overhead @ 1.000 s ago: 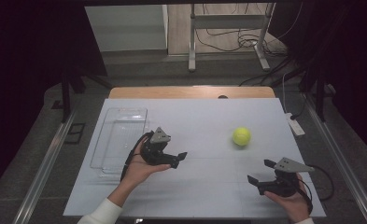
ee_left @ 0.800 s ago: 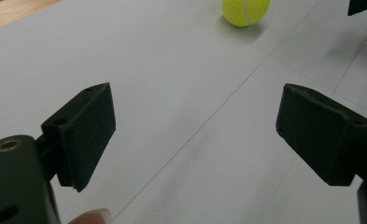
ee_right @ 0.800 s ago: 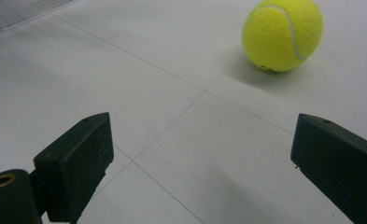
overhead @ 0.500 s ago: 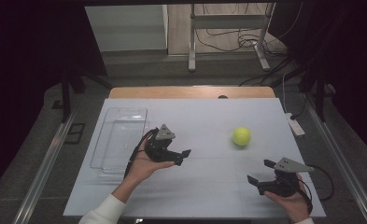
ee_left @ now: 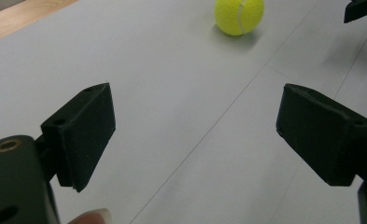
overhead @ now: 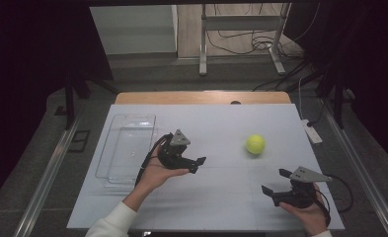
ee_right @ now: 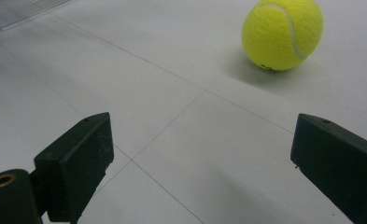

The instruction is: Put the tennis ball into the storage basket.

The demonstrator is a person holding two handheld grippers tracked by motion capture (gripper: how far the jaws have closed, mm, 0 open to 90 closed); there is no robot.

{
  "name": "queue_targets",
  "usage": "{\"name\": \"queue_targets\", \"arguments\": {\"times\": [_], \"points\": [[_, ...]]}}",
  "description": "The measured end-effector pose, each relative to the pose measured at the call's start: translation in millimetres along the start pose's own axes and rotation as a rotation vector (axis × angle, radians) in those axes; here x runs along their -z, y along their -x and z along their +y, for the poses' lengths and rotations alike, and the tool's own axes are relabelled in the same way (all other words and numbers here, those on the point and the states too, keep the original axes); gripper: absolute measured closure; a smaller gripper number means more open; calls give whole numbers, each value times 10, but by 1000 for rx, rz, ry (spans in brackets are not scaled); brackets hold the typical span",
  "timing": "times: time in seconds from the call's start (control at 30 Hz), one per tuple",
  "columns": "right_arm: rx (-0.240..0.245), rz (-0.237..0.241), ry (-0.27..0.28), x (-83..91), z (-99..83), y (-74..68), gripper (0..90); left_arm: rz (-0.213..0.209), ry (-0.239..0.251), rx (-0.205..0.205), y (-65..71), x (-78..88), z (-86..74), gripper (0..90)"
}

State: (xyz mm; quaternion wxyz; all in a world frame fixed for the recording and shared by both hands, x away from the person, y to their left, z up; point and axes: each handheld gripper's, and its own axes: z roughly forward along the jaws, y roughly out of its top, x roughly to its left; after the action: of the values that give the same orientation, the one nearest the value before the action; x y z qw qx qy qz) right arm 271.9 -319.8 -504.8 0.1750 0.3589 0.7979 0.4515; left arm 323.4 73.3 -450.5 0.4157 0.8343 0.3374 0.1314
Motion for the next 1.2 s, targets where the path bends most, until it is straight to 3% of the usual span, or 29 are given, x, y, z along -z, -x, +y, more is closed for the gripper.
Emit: {"name": "queue_targets", "arguments": {"times": [1.2], "points": [[-1, 1, -1, -4, -5, 6, 62, -22, -19, -23, 13, -179, 210, 130]]}}
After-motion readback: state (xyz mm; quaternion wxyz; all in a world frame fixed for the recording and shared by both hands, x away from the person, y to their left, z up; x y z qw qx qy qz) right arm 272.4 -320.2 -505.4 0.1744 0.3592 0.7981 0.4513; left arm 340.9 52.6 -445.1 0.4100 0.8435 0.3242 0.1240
